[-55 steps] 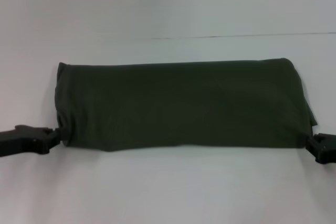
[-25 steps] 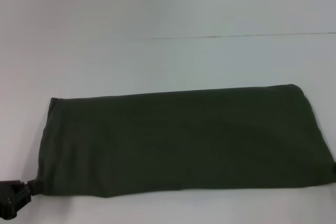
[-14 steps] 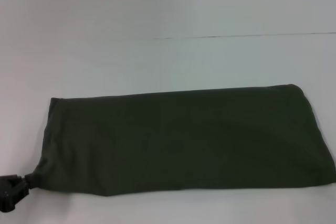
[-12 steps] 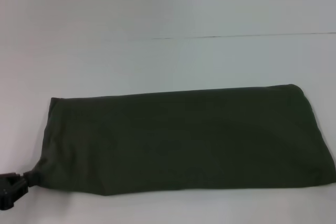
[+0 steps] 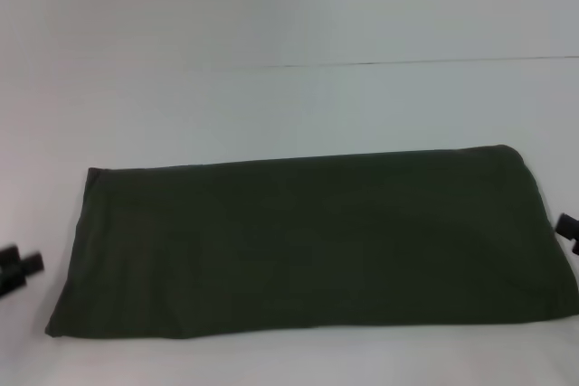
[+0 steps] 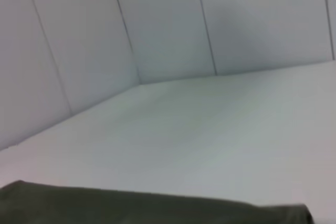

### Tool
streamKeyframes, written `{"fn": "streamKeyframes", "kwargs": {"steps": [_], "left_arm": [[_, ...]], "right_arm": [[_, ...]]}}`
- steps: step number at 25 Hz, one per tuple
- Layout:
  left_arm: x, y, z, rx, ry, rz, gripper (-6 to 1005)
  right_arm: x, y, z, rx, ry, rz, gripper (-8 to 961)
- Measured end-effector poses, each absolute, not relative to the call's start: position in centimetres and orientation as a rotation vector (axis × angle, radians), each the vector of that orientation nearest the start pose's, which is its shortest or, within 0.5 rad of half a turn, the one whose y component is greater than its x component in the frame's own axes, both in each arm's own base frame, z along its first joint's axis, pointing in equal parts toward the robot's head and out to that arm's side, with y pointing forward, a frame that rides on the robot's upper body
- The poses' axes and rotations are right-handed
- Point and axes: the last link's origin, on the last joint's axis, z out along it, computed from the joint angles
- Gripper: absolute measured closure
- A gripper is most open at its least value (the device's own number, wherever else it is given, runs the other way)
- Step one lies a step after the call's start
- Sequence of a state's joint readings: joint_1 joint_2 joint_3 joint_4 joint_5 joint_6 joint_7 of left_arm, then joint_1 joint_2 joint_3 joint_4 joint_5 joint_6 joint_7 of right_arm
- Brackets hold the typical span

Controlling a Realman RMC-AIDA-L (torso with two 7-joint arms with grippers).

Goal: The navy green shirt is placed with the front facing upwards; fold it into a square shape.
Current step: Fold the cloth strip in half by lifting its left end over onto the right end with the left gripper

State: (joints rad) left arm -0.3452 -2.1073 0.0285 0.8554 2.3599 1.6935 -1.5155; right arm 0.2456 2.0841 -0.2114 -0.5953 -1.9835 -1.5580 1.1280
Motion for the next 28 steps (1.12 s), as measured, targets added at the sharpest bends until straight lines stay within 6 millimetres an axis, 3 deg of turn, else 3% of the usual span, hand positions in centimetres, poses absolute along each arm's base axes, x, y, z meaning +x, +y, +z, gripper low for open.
{"fn": "streamKeyframes", "kwargs": {"steps": [3, 6, 12, 18, 28], "left_arm": [[-35.9, 25.9, 7.5, -2.154, -1.152, -0.770, 487], [-34.7, 27.8, 6.6, -2.154, -1.193, -0.851, 381], [-32.4, 31.4, 2.4, -2.211, -1.268, -0.873, 287], [-32.3, 32.0, -0.2, -2.196, -1.349, -0.845, 210], [-33.7, 31.5, -1.4, -2.113, -1.410, -0.792, 213]], "right_arm": [[36.7, 25.5, 4.6, -2.144, 0.784, 0.768, 333], [35.7, 26.7, 4.1, -2.181, 0.759, 0.791, 334], [33.5, 29.5, 2.0, -2.282, 0.722, 0.781, 333], [32.1, 31.5, 0.3, -2.360, 0.697, 0.717, 333], [31.5, 32.6, 0.2, -2.361, 0.683, 0.707, 338]]}}
